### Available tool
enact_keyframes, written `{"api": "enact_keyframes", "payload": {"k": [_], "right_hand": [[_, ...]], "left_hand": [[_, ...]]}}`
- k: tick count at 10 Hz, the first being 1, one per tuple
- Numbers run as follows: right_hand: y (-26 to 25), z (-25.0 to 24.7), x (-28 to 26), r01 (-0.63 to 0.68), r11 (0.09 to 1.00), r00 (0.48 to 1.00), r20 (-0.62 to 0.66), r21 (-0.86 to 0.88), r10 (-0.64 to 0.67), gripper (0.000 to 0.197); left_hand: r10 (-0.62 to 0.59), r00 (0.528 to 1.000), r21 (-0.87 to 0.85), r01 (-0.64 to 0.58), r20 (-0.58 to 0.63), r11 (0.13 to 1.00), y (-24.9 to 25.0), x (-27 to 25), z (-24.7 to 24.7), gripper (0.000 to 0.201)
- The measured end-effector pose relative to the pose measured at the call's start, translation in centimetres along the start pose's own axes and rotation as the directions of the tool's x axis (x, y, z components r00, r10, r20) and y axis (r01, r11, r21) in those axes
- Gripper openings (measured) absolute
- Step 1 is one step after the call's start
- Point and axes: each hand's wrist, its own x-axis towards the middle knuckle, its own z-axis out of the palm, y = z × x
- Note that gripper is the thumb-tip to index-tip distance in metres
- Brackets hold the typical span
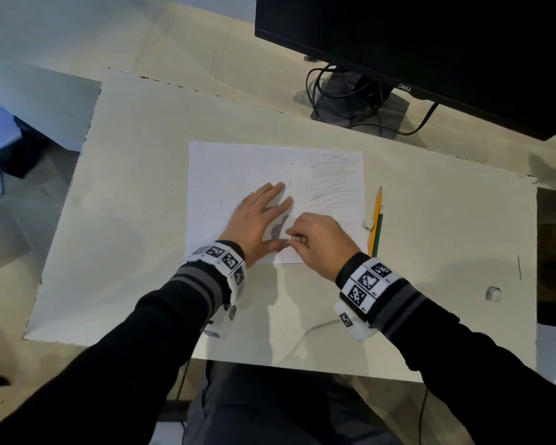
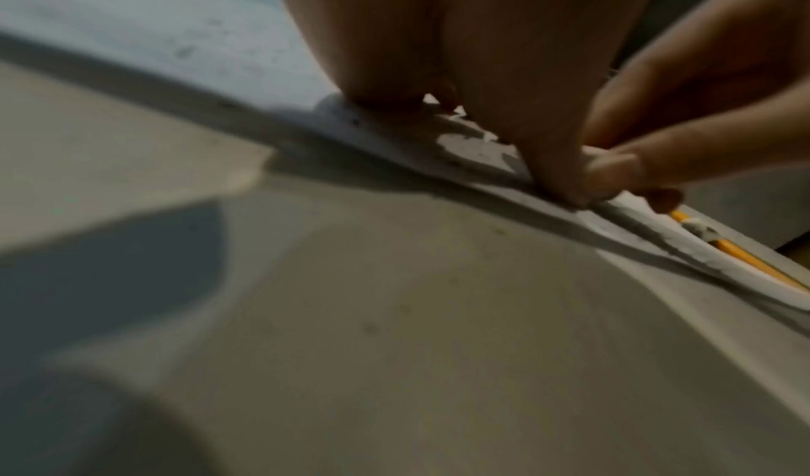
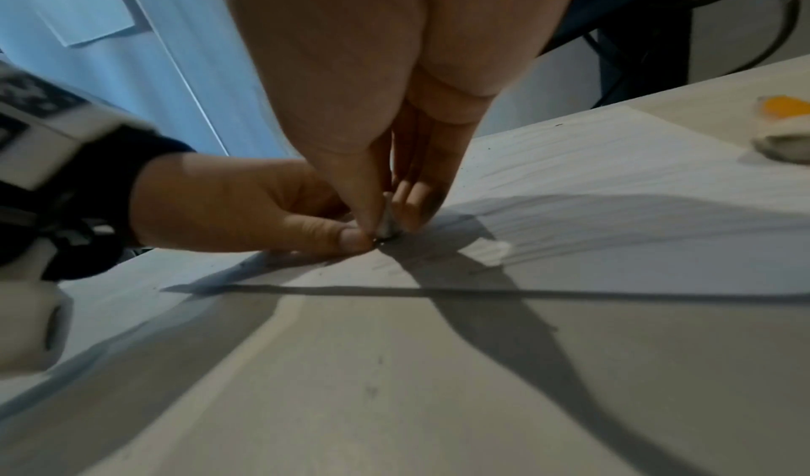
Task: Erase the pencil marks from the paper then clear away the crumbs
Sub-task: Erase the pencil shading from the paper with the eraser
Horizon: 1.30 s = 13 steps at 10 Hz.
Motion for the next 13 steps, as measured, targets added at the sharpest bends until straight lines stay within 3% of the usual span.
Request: {"api": "enact_keyframes", "payload": {"k": [2, 3, 5, 6, 8, 9, 10, 11, 12, 13], "right_hand": [[1.4, -1.3, 1.3, -0.078, 0.995, 0.994, -0.083, -0.058, 0.073, 0.015], [0.6, -0.4, 0.0, 0.034, 0.995, 0.998, 0.05, -0.092, -0.029, 0.017], [1.5, -1.4, 0.8, -0.093, 0.991, 0.994, -0.059, -0.095, 0.088, 0.016], [0.4, -0.4, -0.7, 0.015, 0.995, 0.997, 0.074, -0.097, -0.008, 0.015], [1.3, -1.1, 0.3, -0.076, 0.989, 0.996, -0.048, -0.128, 0.07, 0.018], [0.5, 0.1, -1.2, 0.049, 0.989, 0.995, 0.098, -0.137, -0.036, 0.018], [1.1, -0.5, -0.5, -0.034, 0.994, 0.999, 0.03, -0.102, 0.037, 0.018], [0.6, 0.0, -0.8, -0.031, 0.993, 0.999, 0.005, -0.115, 0.032, 0.019], [0.2, 0.3, -1.5, 0.023, 0.994, 0.995, 0.098, -0.108, -0.012, 0.021], [1.1, -0.8, -0.3, -0.044, 0.994, 0.999, 0.02, -0.103, 0.046, 0.022]], "left_hand": [[0.011, 0.995, 0.017, -0.012, 0.095, 1.0, -0.4, -0.1, -0.2, 0.093], [0.003, 0.995, 0.049, -0.008, 0.1, 0.999, -0.3, -0.3, -0.1, 0.098], [-0.008, 0.991, 0.057, 0.0, 0.135, 0.998, -0.3, -0.1, -0.4, 0.107], [-0.013, 0.99, 0.059, 0.004, 0.139, 0.998, -0.3, -0.1, -0.3, 0.111], [-0.026, 0.989, 0.057, 0.018, 0.147, 0.998, -0.4, 0.0, -0.2, 0.113], [-0.024, 0.988, 0.059, 0.015, 0.149, 0.998, -0.2, 0.0, -0.4, 0.112], [-0.028, 0.982, 0.125, 0.005, 0.188, 0.992, 0.1, 0.2, -0.9, 0.113], [-0.061, 0.969, 0.259, -0.003, 0.24, 0.966, 0.6, 0.5, -0.9, 0.113], [-0.046, 0.969, 0.262, -0.02, 0.242, 0.965, 0.3, 0.3, -0.9, 0.113], [-0.058, 0.961, 0.266, -0.017, 0.27, 0.964, 0.4, 0.4, -1.0, 0.112]]}}
